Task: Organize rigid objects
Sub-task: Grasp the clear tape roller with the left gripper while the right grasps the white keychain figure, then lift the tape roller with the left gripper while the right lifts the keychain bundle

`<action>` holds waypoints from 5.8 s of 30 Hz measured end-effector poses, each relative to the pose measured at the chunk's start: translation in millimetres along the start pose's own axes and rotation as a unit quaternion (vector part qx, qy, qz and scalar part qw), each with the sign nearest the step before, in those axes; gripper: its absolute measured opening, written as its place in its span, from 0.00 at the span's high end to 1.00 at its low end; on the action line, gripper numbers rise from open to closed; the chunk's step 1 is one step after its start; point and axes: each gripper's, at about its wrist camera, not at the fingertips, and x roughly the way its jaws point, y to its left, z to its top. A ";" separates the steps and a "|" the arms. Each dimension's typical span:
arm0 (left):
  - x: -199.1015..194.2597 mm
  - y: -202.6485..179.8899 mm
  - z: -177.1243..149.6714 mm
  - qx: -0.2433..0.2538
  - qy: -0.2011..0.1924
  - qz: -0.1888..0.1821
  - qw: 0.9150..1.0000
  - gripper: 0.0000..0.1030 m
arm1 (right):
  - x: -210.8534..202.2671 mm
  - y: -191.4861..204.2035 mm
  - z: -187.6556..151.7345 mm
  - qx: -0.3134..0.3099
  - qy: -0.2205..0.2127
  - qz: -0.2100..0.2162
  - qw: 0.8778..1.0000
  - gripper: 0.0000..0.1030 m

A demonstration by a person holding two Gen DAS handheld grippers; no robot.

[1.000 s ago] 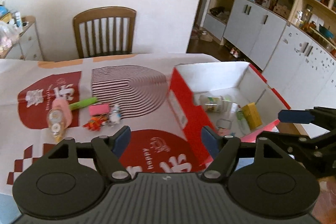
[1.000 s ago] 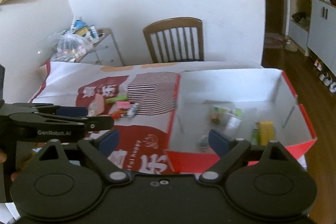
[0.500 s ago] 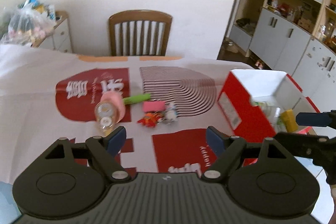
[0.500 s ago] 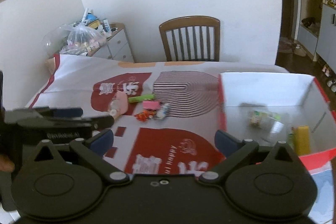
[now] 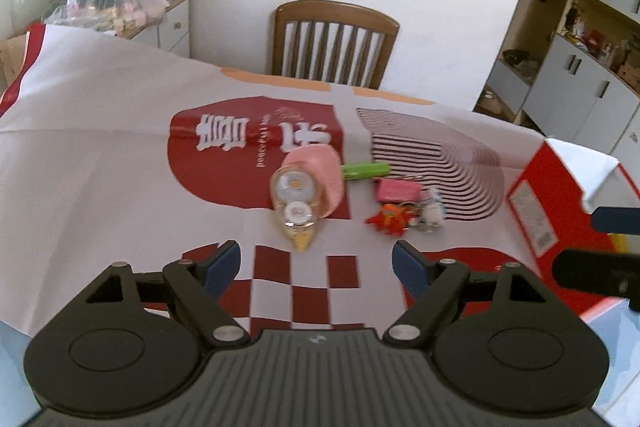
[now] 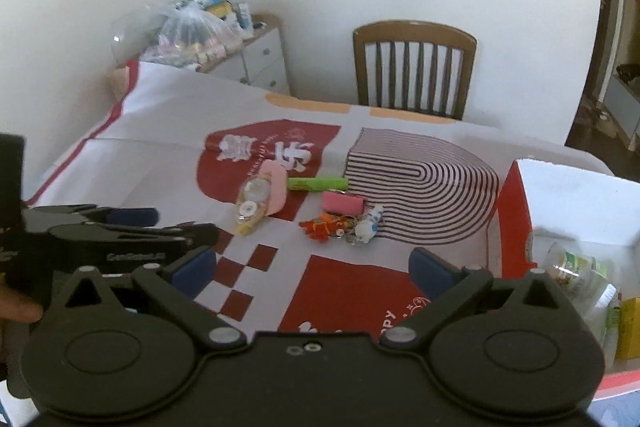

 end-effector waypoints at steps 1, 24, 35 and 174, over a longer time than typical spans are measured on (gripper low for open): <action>4.0 2.8 -0.6 -0.001 0.001 0.003 1.000 0.20 | 5.9 -1.2 0.6 0.001 0.004 -0.006 1.000 0.00; 96.9 17.9 12.5 -0.014 0.018 0.049 0.999 0.20 | 112.5 -27.0 5.9 -0.022 0.064 -0.074 0.995 0.26; 110.5 16.1 14.7 -0.014 0.005 0.056 0.998 0.20 | 125.3 -25.5 0.4 -0.031 0.066 -0.070 0.995 0.43; -3.8 -51.4 -8.8 0.051 0.012 -0.029 0.998 0.52 | 19.7 -42.2 -9.4 0.006 0.057 0.003 0.998 0.66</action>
